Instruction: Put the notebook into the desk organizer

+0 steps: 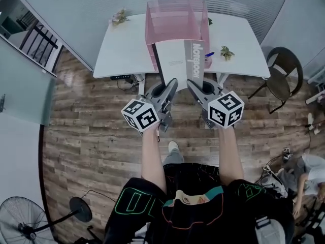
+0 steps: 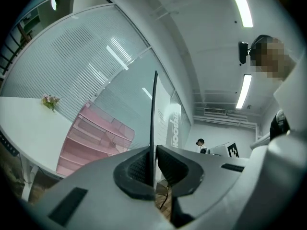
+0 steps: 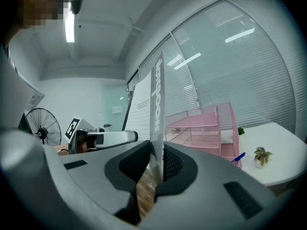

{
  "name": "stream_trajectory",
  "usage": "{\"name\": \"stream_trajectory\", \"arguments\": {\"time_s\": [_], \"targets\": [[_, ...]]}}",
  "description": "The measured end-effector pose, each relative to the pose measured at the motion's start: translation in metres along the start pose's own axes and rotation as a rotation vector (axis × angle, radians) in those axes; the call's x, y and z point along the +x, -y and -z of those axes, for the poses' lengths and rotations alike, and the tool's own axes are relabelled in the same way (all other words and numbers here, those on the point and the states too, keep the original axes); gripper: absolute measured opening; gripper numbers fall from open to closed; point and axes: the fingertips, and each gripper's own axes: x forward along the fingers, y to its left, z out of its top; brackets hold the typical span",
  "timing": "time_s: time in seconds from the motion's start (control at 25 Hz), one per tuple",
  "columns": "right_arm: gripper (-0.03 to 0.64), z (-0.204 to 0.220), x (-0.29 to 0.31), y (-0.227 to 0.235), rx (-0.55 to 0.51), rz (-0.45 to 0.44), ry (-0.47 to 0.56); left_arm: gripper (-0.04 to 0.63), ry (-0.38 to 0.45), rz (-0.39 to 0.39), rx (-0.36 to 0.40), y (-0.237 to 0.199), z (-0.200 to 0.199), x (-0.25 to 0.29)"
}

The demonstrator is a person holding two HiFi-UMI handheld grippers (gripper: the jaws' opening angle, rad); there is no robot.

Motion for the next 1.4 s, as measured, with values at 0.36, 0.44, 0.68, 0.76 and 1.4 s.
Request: {"name": "stream_trajectory", "arguments": {"time_s": [0.36,0.44,0.68,0.76,1.4], "targets": [[0.036,-0.021,0.061,0.041,0.021,0.014,0.028,0.014,-0.02,0.037,0.005,-0.06,-0.035,0.035],[0.035,-0.023,0.067,0.051,0.025,0.015,0.001,0.015,-0.025,0.036,-0.018,-0.068,-0.036,0.044],[0.035,-0.033,0.075,0.072,0.016,0.007,-0.016,0.028,-0.006,0.017,-0.064,-0.082,-0.043,0.066],[0.032,-0.037,0.077,0.075,0.042,-0.007,-0.003,0.031,0.018,0.016,-0.059,-0.084,-0.048,0.07],[0.014,-0.057,0.099,0.089,0.183,-0.049,0.025,0.173,0.006,-0.006,-0.035,-0.111,-0.043,0.056]]}}
